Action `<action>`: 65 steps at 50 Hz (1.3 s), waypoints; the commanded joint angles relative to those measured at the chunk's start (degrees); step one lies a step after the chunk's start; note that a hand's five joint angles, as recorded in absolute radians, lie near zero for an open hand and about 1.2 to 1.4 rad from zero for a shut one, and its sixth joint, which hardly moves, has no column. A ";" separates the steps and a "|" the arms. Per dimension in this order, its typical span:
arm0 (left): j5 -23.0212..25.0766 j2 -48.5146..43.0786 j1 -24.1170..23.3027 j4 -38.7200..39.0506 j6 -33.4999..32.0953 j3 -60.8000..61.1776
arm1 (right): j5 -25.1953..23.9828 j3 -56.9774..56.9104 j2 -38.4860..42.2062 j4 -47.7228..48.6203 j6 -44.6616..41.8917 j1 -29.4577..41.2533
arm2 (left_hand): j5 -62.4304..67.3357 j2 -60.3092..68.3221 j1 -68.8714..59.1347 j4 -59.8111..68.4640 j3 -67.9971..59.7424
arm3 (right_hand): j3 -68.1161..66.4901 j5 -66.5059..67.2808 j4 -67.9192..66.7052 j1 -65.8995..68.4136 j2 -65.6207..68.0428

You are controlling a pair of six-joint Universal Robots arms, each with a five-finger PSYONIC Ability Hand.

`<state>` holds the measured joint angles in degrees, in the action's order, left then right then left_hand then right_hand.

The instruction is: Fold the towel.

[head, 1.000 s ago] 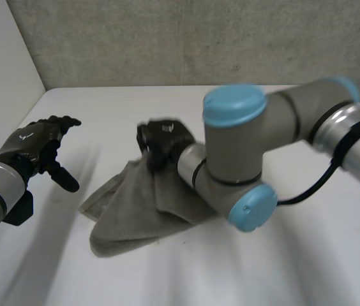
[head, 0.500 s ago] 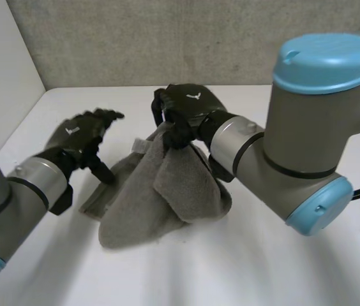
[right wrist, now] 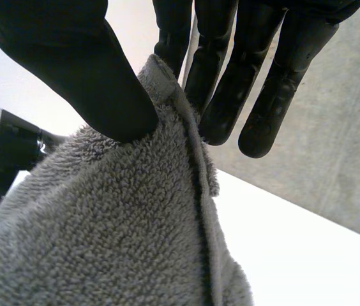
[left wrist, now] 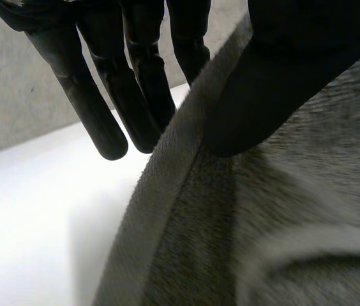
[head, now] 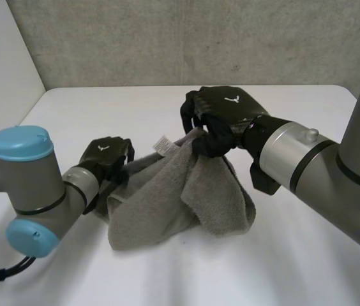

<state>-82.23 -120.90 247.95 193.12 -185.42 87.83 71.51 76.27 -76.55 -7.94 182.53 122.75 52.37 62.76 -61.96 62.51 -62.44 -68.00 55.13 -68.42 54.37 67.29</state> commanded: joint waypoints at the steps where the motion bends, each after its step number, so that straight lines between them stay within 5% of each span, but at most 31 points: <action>1: -0.47 -2.14 -0.54 2.25 -6.16 -9.92 | 1.08 -6.19 3.58 0.64 -10.50 -1.99 | 17.63 17.24 -18.04 17.49 -17.56 | -12.00 14.87 -11.58 25.63 12.71; 5: -1.09 -1.88 -0.54 3.49 -7.50 -25.91 | 3.37 -13.08 6.41 3.37 -13.69 -1.82 | 17.63 17.24 -18.04 17.49 -17.56 | -12.00 14.87 -11.58 25.63 12.71; 10: -1.96 1.88 -3.16 4.98 -6.89 -38.22 | 8.20 -18.79 6.68 24.66 -15.01 -1.47 | 17.63 17.24 -18.04 17.49 -17.56 | -12.00 14.87 -11.58 25.63 12.71; 15: -7.22 6.90 -4.67 9.11 -6.53 -37.66 | 8.30 -14.76 5.10 38.07 -15.19 -1.20 | 17.63 17.24 -18.04 17.49 -17.56 | -12.00 14.87 -11.58 25.63 12.71; 22: -8.12 11.92 -5.38 9.73 -6.79 -24.20 | 6.45 -7.36 1.93 33.43 -16.06 -1.20 | 17.63 17.24 -18.04 17.49 -17.56 | -12.00 14.87 -11.58 25.63 12.71; 27: -8.12 12.18 -5.38 9.38 -6.88 -10.84 | 3.82 -1.84 3.41 14.84 -22.20 -1.20 | 17.63 17.24 -18.04 17.49 -17.56 | -12.00 14.87 -11.58 25.63 12.71; 32: -7.06 9.90 -5.55 9.56 -7.41 2.87 | 3.64 3.25 7.97 5.94 -27.65 -0.59 | 17.63 17.24 -18.04 17.49 -17.56 | -12.00 14.87 -11.58 25.63 12.71; 53: -6.62 7.96 -0.81 4.55 -10.31 10.69 | 3.81 10.48 11.77 4.78 -27.32 4.33 | 17.63 17.24 -18.04 17.49 -17.56 | -12.00 14.87 -11.58 25.63 12.71; 65: -6.71 6.56 6.05 5.96 -10.40 6.83 | 1.53 8.37 12.12 11.79 -3.53 13.12 | 17.63 17.24 -18.04 17.49 -17.56 | -12.00 14.87 -11.58 25.63 12.71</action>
<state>-88.98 -113.22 250.28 198.02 -195.81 97.05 74.31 85.66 -64.98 -0.60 166.34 132.67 59.00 69.72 -67.69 69.77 -69.65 -68.00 56.49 -68.43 55.84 67.68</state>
